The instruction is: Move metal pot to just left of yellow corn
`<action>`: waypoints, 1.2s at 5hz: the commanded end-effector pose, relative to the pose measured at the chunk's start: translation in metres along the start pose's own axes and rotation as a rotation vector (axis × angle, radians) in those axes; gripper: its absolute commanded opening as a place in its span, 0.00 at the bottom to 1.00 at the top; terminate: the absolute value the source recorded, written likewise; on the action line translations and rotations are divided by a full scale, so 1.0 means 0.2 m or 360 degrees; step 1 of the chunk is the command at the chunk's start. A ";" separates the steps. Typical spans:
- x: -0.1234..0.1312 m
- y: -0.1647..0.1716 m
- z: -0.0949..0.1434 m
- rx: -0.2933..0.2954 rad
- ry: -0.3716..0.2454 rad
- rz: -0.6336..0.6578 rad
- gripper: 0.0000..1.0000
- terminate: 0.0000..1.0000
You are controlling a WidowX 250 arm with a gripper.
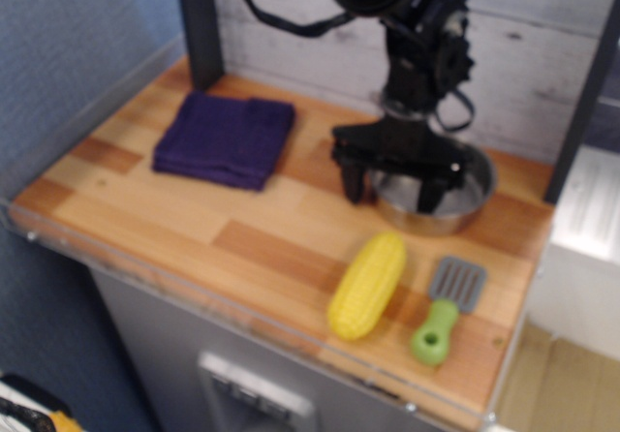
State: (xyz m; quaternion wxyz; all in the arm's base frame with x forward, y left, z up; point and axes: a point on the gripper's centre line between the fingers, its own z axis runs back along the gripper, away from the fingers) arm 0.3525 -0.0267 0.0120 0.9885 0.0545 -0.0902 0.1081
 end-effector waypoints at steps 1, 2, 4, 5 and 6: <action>0.02 0.06 0.06 0.0023 -0.0031 0.0018 0.00 0.00; -0.01 0.03 0.12 -0.0013 -0.0046 0.0025 0.00 0.00; -0.06 -0.06 0.36 -0.0120 -0.0131 0.0047 0.00 0.00; -0.06 -0.02 0.51 -0.0166 -0.0221 0.0136 0.00 0.00; -0.06 0.07 0.63 -0.0202 -0.0276 0.0237 0.00 0.00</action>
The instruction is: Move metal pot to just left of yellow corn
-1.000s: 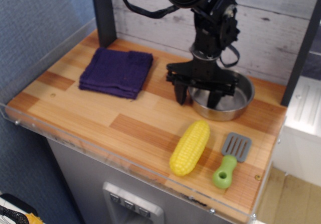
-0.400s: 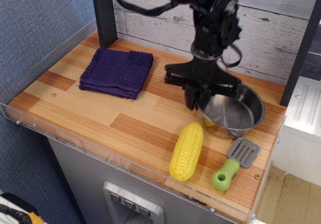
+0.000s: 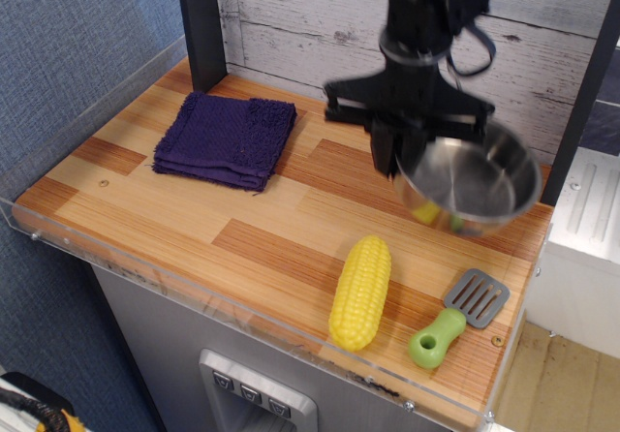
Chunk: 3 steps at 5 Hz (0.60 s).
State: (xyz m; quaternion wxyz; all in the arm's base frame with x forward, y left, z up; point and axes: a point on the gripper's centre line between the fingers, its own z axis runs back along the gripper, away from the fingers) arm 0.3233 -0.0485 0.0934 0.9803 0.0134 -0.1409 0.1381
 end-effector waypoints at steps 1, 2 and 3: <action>0.06 0.21 0.24 -0.0054 -0.0116 0.0194 0.00 0.00; 0.03 0.35 0.21 0.0019 -0.0069 0.0233 0.00 0.00; -0.01 0.48 0.17 0.0105 -0.0023 0.0255 0.00 0.00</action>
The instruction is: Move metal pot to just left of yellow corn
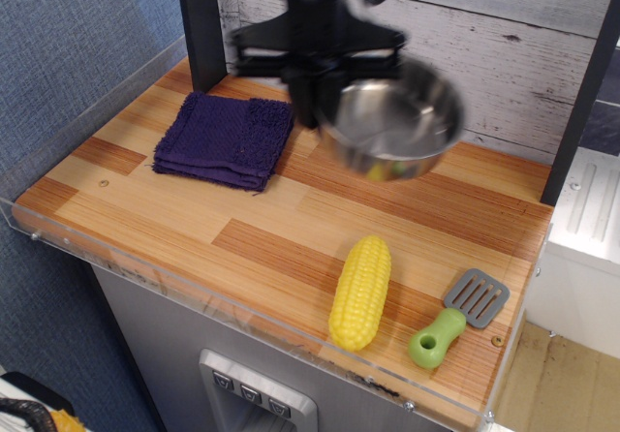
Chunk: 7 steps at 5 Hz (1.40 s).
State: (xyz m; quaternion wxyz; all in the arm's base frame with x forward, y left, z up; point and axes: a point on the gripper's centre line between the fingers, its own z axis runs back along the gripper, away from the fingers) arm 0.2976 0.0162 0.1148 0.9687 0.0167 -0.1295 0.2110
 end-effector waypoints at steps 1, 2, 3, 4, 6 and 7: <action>0.00 0.26 0.01 0.0133 0.0004 0.0051 0.00 0.00; -0.02 0.37 -0.04 0.0189 0.0077 0.0081 0.00 0.00; -0.07 0.45 -0.10 0.0233 0.0147 0.0073 0.00 0.00; -0.15 0.52 -0.15 0.0256 0.0214 0.0057 0.00 0.00; -0.23 0.59 -0.15 0.0222 0.0245 0.0040 0.00 0.00; -0.24 0.55 -0.24 0.0198 0.0197 0.0102 0.00 0.00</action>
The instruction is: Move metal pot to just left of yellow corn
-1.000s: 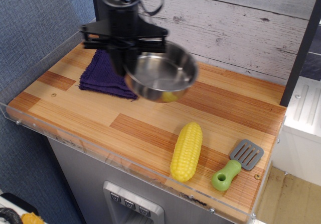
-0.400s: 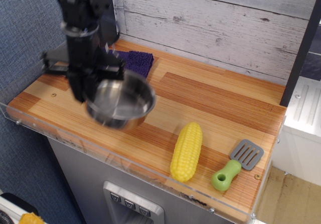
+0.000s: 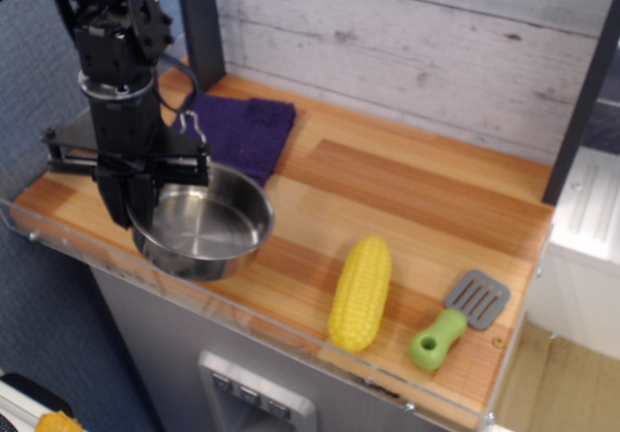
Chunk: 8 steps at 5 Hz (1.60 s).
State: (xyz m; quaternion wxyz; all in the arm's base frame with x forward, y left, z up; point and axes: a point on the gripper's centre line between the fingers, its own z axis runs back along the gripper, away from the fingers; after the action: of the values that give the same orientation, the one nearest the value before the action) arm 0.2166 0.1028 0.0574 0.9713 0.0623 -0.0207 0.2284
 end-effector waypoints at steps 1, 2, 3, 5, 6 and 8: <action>0.04 -0.04 -0.09 -0.0068 -0.0128 0.0225 0.00 0.00; 0.04 -0.06 -0.13 -0.0072 -0.0125 0.0306 0.00 0.00; 0.02 -0.09 -0.16 -0.0038 -0.0098 0.0309 0.00 0.00; -0.02 -0.08 -0.10 -0.0023 -0.0080 0.0321 1.00 0.00; -0.03 -0.09 -0.05 -0.0001 -0.0083 0.0317 1.00 0.00; -0.02 -0.12 0.07 -0.0046 -0.0045 0.0253 1.00 0.00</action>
State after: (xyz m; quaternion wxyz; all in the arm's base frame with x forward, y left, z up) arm 0.2215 0.0748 0.0565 0.9507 0.0481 -0.0197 0.3058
